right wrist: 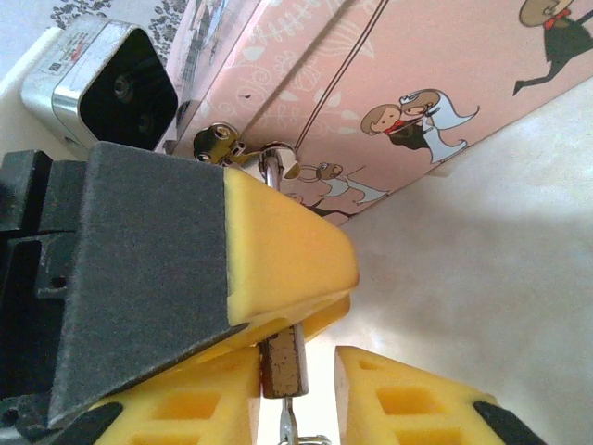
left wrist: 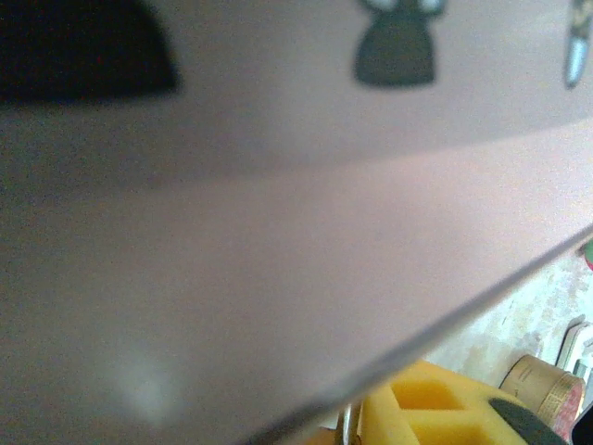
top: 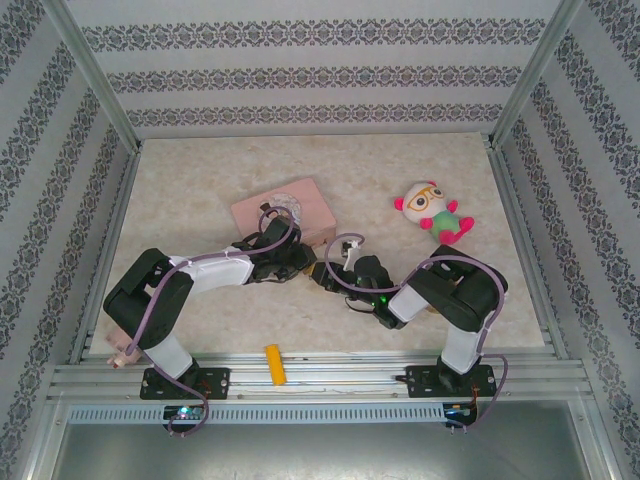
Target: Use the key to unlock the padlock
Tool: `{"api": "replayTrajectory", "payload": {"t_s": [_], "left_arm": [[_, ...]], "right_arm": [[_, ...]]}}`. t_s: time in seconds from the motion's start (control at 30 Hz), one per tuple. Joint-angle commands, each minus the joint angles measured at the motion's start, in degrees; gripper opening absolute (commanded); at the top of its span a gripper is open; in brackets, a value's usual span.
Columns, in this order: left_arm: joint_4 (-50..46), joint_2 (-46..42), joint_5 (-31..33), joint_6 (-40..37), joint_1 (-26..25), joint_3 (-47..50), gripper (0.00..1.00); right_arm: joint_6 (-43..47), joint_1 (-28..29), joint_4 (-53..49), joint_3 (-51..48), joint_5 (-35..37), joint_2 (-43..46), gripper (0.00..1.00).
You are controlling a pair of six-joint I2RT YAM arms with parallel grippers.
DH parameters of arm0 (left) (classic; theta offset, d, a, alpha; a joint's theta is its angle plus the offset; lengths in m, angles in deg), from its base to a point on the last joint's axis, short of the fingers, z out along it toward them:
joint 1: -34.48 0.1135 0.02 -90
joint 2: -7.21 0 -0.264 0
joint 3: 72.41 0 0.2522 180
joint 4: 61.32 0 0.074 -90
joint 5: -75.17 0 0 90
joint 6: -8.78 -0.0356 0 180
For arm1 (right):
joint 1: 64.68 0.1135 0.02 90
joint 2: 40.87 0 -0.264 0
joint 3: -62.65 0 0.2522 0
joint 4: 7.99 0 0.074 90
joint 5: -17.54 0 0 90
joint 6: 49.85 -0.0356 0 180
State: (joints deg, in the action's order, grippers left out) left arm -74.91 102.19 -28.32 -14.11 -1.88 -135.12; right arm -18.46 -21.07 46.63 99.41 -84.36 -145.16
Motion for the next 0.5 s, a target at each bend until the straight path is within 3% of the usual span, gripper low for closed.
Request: {"api": "replayTrajectory", "payload": {"t_s": [0.0, 0.13, 0.3, 0.47], "left_arm": [[4.7, -2.5, -4.0, 0.7, -0.5, -0.3, 0.34], [5.1, -2.5, -4.3, 0.7, -0.5, -0.2, 0.35], [5.6, -2.7, -4.2, 1.0, -0.5, 0.3, 0.37], [6.0, -2.8, -4.3, 1.0, -0.5, 0.6, 0.37]], "right_arm": [[-0.6, -0.4, 3.6, 2.6, 0.4, -1.6, 0.25], [-1.5, -0.5, 4.6, 2.8, 0.3, -2.7, 0.22], [-2.7, -0.5, 6.8, 3.1, -0.2, -4.5, 0.27], [-3.3, -0.4, 8.4, 3.3, -0.4, -5.7, 0.15]]}}
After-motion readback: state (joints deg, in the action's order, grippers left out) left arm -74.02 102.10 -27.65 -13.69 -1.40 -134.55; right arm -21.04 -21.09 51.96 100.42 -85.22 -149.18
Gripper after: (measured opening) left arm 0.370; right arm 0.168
